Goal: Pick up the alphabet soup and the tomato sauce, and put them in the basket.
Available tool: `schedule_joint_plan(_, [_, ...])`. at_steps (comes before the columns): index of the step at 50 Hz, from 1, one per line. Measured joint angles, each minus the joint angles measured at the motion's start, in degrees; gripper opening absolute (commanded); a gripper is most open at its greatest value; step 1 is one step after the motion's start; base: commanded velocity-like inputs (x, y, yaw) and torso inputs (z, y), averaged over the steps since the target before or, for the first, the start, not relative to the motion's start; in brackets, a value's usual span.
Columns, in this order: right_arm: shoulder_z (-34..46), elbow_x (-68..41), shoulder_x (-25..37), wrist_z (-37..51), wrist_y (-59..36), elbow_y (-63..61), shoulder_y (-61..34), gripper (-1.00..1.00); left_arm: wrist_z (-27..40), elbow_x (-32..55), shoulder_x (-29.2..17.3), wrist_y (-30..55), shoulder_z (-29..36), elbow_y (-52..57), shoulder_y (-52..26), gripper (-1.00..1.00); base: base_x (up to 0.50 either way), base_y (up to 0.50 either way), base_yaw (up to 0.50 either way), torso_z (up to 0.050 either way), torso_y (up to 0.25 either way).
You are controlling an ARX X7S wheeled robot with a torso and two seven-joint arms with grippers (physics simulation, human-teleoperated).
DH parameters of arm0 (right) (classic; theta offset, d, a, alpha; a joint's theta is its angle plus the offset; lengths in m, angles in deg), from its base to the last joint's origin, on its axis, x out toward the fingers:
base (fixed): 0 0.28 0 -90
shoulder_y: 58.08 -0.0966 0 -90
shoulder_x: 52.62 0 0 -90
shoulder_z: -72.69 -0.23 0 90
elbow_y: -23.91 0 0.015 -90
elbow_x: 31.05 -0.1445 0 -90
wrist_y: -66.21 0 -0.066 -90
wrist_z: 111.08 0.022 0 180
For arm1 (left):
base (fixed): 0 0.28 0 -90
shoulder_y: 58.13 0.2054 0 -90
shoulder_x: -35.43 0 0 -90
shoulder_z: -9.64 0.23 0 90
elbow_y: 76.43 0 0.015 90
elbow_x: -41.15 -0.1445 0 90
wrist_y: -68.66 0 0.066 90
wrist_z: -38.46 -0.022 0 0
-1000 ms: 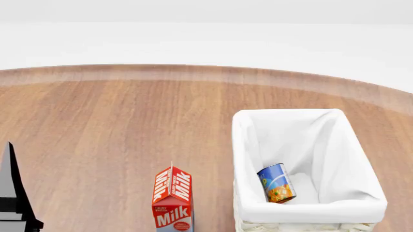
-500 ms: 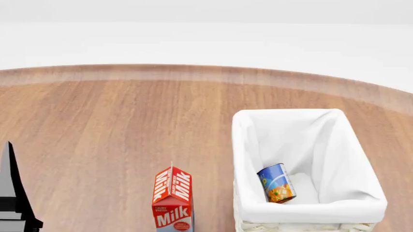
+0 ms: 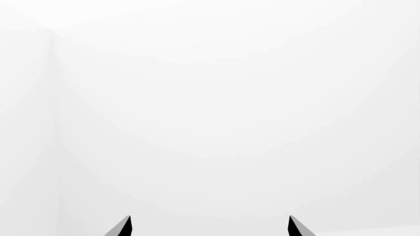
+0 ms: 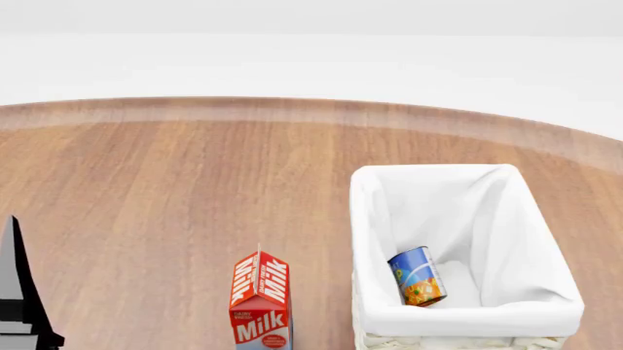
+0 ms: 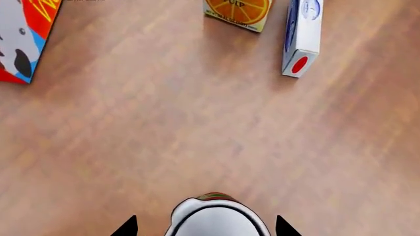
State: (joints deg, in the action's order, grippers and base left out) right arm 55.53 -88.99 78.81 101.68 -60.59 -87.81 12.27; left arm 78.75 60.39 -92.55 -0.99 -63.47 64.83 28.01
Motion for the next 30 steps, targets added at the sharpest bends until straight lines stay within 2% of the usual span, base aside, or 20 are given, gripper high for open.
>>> schedule_joint_plan(30, [0.7,1.8,-0.6,-0.7,1.5,2.7,1.3,1.0,0.3,0.0,-0.2,-0.2,0.3,0.0,0.0,1.0,0.0,0.0,0.0,0.0,0.0])
